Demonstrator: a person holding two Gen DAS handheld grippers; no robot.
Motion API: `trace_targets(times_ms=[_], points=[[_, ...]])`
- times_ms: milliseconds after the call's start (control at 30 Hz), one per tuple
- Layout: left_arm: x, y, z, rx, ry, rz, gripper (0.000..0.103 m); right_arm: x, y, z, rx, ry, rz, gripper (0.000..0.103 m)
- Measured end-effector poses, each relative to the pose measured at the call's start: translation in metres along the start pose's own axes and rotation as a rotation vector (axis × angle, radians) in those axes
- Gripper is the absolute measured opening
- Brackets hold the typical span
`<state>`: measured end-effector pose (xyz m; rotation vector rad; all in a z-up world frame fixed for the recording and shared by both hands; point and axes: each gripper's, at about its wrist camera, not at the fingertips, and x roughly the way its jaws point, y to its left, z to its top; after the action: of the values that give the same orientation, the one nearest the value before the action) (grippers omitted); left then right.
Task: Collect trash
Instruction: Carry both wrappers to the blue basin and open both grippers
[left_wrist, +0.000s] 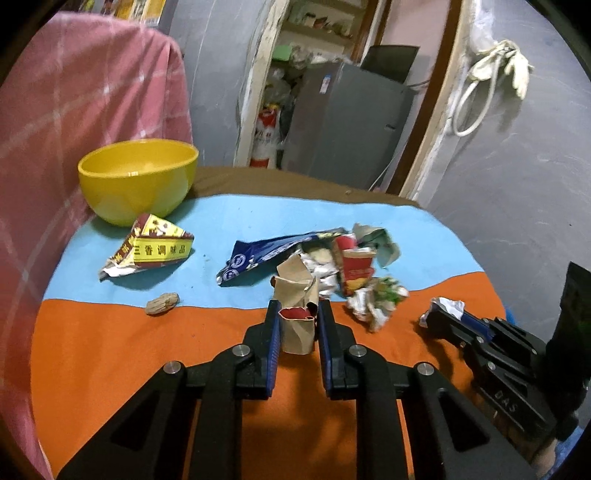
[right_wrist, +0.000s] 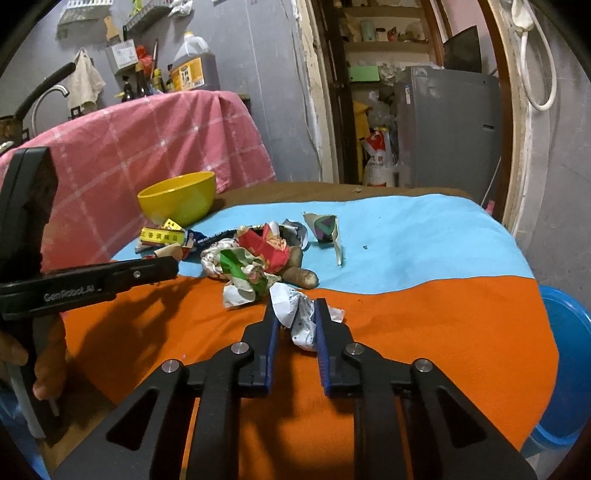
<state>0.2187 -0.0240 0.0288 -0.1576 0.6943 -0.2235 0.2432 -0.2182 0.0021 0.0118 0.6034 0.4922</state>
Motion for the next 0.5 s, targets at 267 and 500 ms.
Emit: trace_targets(times_ms=[267, 500], points=[[-0.024, -0.039, 0.001, 0.085, -0.162, -0.054, 0.015, -0.035, -0.002, 0.006, -0.02, -0.126, -0.018, 0.012], [-0.015, -0.101, 0.022, 0.164, -0.215, -0.182, 0.016, -0.082, -0.038, 0.018, 0.041, -0.276, -0.133, 0.013]])
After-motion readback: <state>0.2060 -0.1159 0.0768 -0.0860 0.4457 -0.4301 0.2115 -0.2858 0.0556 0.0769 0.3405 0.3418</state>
